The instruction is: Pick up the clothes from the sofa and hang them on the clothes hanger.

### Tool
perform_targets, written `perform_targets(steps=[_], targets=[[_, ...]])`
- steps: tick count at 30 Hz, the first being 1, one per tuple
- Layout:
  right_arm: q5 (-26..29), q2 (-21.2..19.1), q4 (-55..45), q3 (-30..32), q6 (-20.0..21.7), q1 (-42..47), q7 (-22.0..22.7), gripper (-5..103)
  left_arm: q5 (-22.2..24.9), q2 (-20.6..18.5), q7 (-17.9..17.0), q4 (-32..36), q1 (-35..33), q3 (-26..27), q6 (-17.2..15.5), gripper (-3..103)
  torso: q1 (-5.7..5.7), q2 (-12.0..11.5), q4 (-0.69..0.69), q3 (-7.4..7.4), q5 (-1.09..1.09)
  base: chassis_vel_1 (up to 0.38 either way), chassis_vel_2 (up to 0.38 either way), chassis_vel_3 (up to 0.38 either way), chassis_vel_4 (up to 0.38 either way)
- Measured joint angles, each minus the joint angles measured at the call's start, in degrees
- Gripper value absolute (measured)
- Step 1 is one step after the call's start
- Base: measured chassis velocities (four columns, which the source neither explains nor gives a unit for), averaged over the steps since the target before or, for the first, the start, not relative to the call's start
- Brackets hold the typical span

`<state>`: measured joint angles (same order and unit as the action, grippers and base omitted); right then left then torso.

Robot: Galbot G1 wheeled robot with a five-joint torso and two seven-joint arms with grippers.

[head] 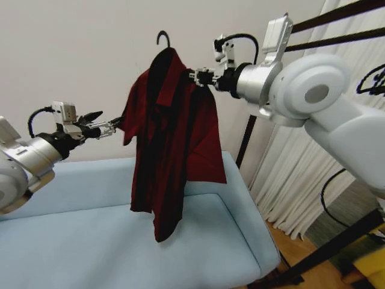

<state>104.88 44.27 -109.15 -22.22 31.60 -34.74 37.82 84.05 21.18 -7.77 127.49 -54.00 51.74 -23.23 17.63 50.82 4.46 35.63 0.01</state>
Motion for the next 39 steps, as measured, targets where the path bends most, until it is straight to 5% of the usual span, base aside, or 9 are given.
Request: perform_targets(steps=[7, 22, 30, 39], targets=[[4.45, -0.43, 3.91, -3.35, 2.44, -8.80, 12.04, 2, -0.92, 2.47, 1.35, -1.18, -0.20, -0.03, -0.28, 100, 0.00, 0.00, 0.01, 0.00, -0.01, 0.000, 0.000, 0.000, 0.000], [7.82, 6.02, 22.66, -13.97, 4.83, -24.58, 24.66, 2, -2.02, 6.33, 4.20, -5.13, 0.52, 1.09, -0.42, 100, 0.00, 0.00, -0.01, 0.00, -0.02, 0.000, 0.000, 0.000, 0.000], [8.67, 11.46, 34.31, -23.90, -2.04, -30.36, 33.98, 2, -5.27, 12.51, 5.64, -4.99, -0.60, 0.12, -0.57, 100, 0.00, 0.00, 0.00, 0.00, -0.02, 0.000, 0.000, 0.000, 0.000], [5.23, 13.45, 39.21, -27.45, -8.62, -28.93, 40.95, 2, -6.27, 14.72, 6.47, -5.38, -1.01, -0.67, -0.82, 100, 0.01, 0.00, 0.01, 0.00, 0.01, 0.000, 0.000, 0.000, 0.000]])
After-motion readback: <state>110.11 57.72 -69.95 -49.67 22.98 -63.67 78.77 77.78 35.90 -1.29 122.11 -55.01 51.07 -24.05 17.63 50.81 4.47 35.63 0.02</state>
